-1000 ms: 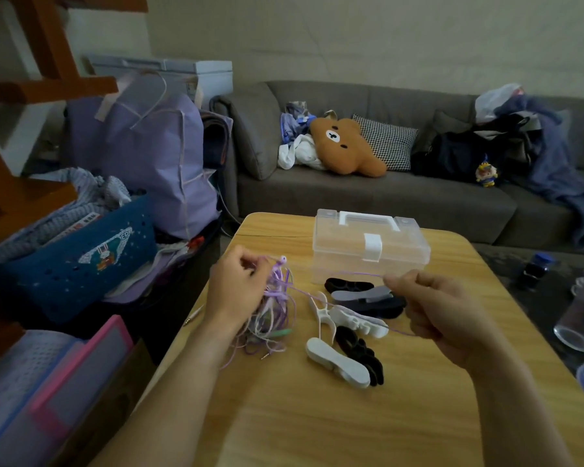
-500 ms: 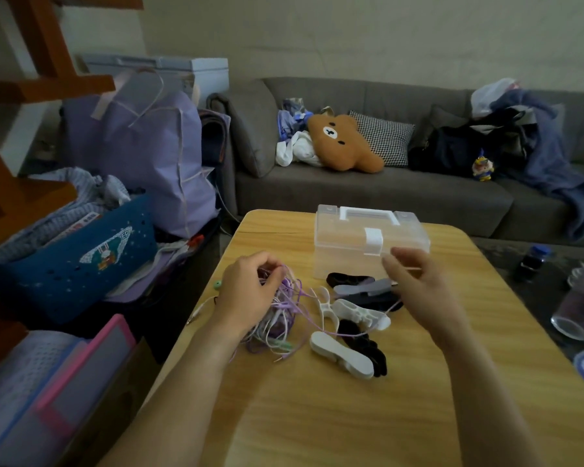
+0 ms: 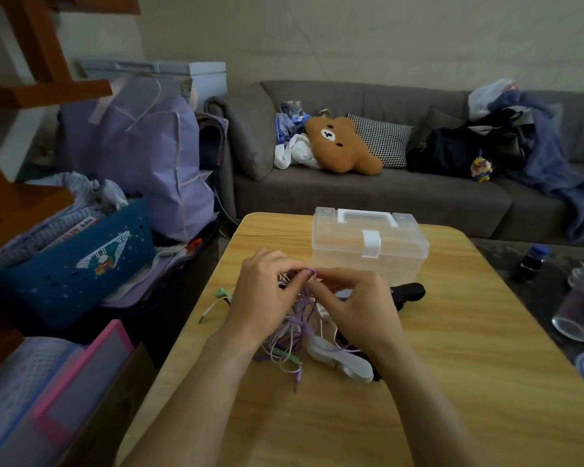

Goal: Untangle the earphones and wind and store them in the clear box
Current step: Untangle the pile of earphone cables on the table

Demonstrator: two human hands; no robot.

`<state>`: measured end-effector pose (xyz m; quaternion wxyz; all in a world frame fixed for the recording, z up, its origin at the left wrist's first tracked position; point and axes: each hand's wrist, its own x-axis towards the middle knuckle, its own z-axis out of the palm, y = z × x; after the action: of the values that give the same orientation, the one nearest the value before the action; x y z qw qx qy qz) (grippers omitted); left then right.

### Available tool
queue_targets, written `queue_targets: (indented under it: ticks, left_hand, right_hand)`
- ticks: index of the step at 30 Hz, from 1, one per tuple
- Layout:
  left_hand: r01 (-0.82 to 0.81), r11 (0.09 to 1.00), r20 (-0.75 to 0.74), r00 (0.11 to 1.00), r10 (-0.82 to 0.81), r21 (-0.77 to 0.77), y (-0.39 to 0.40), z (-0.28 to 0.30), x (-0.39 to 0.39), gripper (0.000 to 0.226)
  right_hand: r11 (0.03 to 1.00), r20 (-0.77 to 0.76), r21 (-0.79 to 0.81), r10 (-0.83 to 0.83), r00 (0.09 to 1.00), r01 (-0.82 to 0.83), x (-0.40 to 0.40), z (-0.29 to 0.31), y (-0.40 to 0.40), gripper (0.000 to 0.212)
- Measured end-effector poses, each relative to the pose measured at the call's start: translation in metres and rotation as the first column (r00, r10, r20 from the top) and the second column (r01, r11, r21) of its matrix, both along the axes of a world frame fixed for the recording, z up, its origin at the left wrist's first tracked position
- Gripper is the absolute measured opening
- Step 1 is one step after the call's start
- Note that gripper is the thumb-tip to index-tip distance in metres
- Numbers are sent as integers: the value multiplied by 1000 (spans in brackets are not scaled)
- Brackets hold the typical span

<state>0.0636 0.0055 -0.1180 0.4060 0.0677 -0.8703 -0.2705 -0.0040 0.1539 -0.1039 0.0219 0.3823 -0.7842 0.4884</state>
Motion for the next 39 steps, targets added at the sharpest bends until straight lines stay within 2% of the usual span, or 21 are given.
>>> queue_targets:
  ticks: [3, 5, 8, 10, 12, 14, 16, 18, 20, 22, 23, 26, 29, 31, 34, 36, 39]
  left_hand:
    - [21, 999, 5, 1000, -21, -35, 1, 2, 1, 11]
    - [33, 999, 63, 998, -31, -25, 0, 1, 1, 12]
    - [8, 1000, 199, 980, -11, 16, -3, -1, 3, 17]
    - [-23, 999, 282, 959, 15, 25, -6, -3, 5, 16]
    - [-51, 999, 361, 932, 47, 3, -9, -5, 7, 12]
    - [-55, 998, 383, 923, 42, 21, -12, -7, 8, 11]
    - [-40, 998, 343, 939, 25, 38, -13, -7, 8, 9]
    - [-35, 999, 261, 965, 33, 2, -10, -5, 8, 9]
    - [-56, 995, 171, 983, 69, -82, -4, -1, 7, 10]
    - [-93, 983, 83, 991, 107, -161, 2, 3, 7, 10]
    - [-108, 978, 37, 992, 117, -180, 4, 5, 7, 11]
    - [-144, 973, -99, 987, 128, -180, 5, 5, 8, 13]
    - [-146, 983, -165, 978, 127, -110, 8, 5, 9, 9]
    - [-103, 991, -126, 988, 92, -87, 8, 4, 9, 8]
    - [6, 1000, 37, 999, -6, 1, 5, 0, 5, 13]
    - [36, 998, 137, 990, -44, 60, 3, -2, 2, 16]
    - [27, 993, 262, 963, -55, 111, 3, -2, 2, 32]
  right_hand:
    - [1000, 16, 4, -24, 1000, 24, -1, 1, 1, 11]
    - [998, 51, -18, -58, 997, 59, -3, 1, 1, 8]
    - [998, 235, -40, -32, 971, 43, -9, 1, 4, 12]
    - [989, 429, -150, 62, 901, 4, -9, 7, 6, 25]
    - [931, 618, -355, 169, 768, 81, -9, 18, 12, 36]
    - [856, 689, -489, 260, 677, 168, -14, 29, 21, 37]
    - [853, 677, -500, 277, 683, 150, -19, 32, 27, 31]
    - [908, 639, -414, 240, 731, 64, -17, 28, 24, 27]
    - [977, 502, -196, 174, 847, -85, -9, 20, 16, 34]
    - [989, 292, 26, 135, 947, -149, 3, 15, 6, 37]
    - [990, 251, 33, 123, 960, -135, 7, 13, 1, 33]
    - [983, 376, -155, 152, 914, -99, 13, 13, -6, 21]
    - [988, 381, -143, 115, 918, -64, 11, 15, -6, 11]
    - [995, 378, -102, 52, 924, -14, 8, 14, -6, 8]
    - [996, 363, -68, -26, 931, 54, 4, 11, -6, 13]
    - [994, 361, -91, -29, 932, 67, 3, 11, -4, 16]
    - [991, 366, -129, 10, 931, 40, 2, 14, 0, 14]
